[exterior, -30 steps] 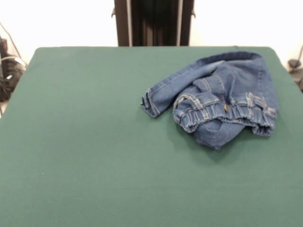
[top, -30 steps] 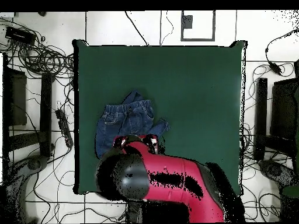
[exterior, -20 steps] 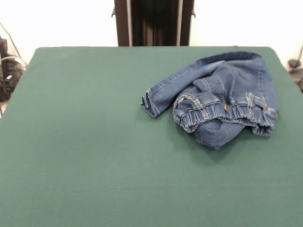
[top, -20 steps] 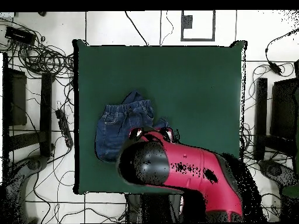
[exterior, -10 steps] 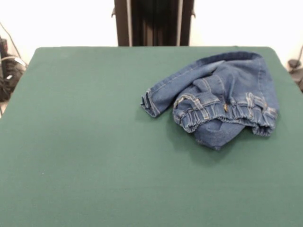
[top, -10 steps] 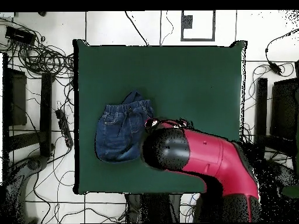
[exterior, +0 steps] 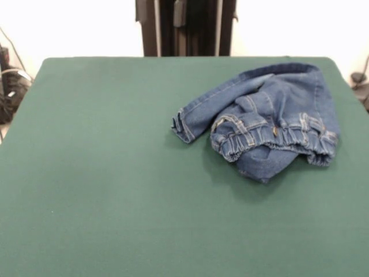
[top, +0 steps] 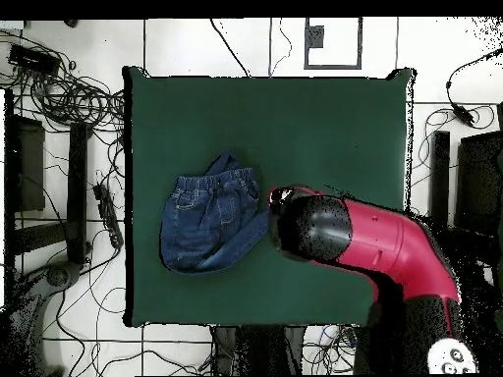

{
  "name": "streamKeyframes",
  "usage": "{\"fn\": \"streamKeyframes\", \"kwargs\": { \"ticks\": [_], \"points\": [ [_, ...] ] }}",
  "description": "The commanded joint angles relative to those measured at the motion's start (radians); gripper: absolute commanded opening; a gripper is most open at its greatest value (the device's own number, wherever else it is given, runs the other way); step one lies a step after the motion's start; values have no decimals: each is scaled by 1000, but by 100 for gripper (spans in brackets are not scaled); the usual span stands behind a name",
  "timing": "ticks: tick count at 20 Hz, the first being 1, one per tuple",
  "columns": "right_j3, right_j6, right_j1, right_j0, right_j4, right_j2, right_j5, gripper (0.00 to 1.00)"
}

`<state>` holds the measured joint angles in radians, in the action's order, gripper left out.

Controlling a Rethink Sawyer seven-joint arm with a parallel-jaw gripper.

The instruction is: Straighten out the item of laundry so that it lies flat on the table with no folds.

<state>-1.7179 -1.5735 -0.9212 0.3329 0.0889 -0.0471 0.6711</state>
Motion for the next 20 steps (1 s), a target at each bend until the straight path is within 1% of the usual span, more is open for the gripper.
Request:
{"fn": "streamKeyframes", "kwargs": {
  "ticks": [1,5,8,9,11,16,20],
  "points": [
    [59,165,122,43,76,-172,64,100],
    [80,162,168,75,109,-201,41,100],
    [116,148,210,78,119,-222,44,100],
    [143,163,232,75,127,-233,81,100],
    [154,174,246,80,130,-256,107,100],
    [147,191,237,107,137,-300,111,100],
    [120,216,201,140,138,-342,131,100]
  ]
}}
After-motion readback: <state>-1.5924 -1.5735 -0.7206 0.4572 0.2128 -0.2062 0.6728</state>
